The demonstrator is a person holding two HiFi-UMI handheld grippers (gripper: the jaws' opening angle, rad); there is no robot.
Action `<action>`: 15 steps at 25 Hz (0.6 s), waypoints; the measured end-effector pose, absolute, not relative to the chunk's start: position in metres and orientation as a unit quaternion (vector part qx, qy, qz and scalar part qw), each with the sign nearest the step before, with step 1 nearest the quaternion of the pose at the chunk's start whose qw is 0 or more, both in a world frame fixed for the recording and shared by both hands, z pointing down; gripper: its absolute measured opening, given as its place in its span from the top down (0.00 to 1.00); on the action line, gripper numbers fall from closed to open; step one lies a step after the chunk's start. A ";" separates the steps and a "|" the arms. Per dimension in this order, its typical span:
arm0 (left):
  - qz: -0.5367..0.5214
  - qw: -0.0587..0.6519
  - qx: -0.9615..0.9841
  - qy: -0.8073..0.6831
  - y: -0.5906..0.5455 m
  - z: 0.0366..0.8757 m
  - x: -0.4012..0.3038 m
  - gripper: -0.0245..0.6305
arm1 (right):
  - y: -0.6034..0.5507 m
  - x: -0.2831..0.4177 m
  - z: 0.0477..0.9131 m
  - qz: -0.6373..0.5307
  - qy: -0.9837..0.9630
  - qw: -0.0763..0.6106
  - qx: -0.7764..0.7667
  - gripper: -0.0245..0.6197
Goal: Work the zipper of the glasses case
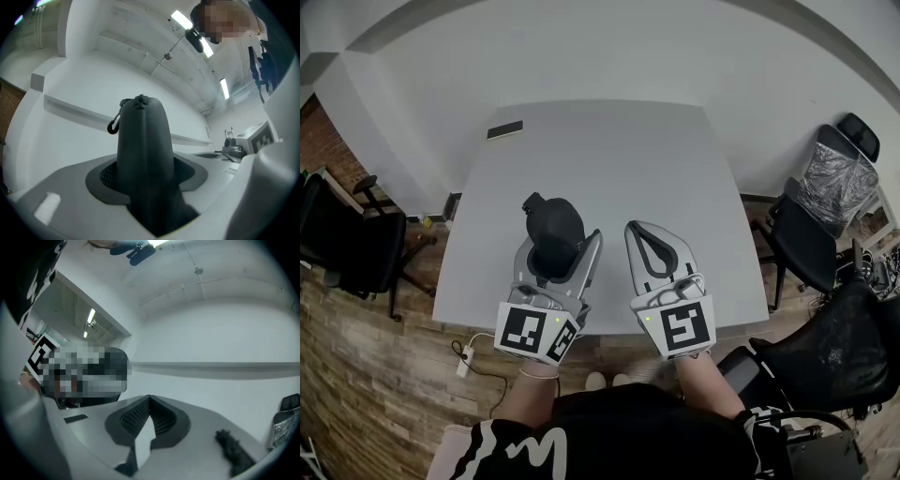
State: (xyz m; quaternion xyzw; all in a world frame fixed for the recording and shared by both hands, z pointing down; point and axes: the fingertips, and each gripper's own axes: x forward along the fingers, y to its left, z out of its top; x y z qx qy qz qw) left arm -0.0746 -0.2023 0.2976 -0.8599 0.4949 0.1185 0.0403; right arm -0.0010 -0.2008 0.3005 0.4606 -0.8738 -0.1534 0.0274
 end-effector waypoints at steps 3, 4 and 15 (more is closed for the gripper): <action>0.118 0.040 -0.860 0.494 -0.202 0.298 -0.074 0.56 | -0.201 -0.002 0.300 -0.154 -0.874 0.027 0.460 0.95; 0.119 0.040 -0.860 0.494 -0.202 0.298 -0.075 0.56 | -0.201 -0.002 0.300 -0.154 -0.874 0.027 0.461 0.95; 0.124 0.036 -0.859 0.495 -0.202 0.296 -0.075 0.56 | -0.198 -0.004 0.300 -0.153 -0.877 0.027 0.455 0.95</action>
